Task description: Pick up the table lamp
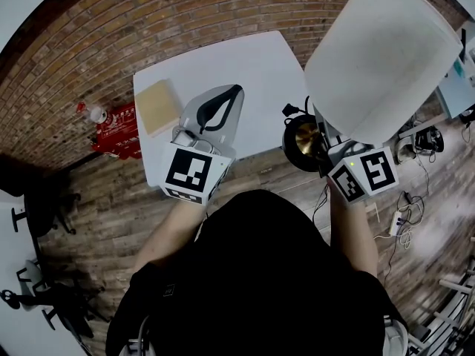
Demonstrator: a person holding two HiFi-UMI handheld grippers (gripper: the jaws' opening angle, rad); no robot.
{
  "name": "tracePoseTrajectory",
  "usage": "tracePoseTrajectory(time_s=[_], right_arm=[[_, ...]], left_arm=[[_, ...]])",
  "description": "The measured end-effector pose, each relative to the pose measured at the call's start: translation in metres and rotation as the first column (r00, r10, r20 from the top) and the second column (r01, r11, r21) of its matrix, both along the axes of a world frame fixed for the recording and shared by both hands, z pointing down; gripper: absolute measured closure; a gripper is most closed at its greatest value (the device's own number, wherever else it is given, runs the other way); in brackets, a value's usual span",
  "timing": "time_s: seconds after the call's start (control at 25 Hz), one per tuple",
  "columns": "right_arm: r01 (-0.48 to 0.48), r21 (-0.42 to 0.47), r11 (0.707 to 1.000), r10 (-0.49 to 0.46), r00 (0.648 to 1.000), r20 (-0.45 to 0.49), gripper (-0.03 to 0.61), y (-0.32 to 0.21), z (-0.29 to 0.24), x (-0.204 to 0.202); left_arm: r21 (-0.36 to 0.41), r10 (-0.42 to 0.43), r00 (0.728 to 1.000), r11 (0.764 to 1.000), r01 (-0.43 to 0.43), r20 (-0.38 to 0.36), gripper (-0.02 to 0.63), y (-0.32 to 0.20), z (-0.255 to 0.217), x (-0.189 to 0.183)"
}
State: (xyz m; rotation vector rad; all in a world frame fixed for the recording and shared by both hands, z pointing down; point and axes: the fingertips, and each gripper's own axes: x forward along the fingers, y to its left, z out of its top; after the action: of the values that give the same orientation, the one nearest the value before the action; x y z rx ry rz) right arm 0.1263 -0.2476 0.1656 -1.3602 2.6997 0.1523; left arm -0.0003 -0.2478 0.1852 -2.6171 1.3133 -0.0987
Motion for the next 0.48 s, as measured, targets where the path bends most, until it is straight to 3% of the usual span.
tracePoseTrajectory(time_s=[0.48], right_arm=[[-0.015, -0.024, 1.000, 0.015, 1.000, 0.000, 0.543, 0.0034, 0.0071, 0.0039]], left_arm=[[-0.004, 0.013, 1.000, 1.000, -0.013, 0.000, 0.606, 0.0024, 0.0044, 0.0007]])
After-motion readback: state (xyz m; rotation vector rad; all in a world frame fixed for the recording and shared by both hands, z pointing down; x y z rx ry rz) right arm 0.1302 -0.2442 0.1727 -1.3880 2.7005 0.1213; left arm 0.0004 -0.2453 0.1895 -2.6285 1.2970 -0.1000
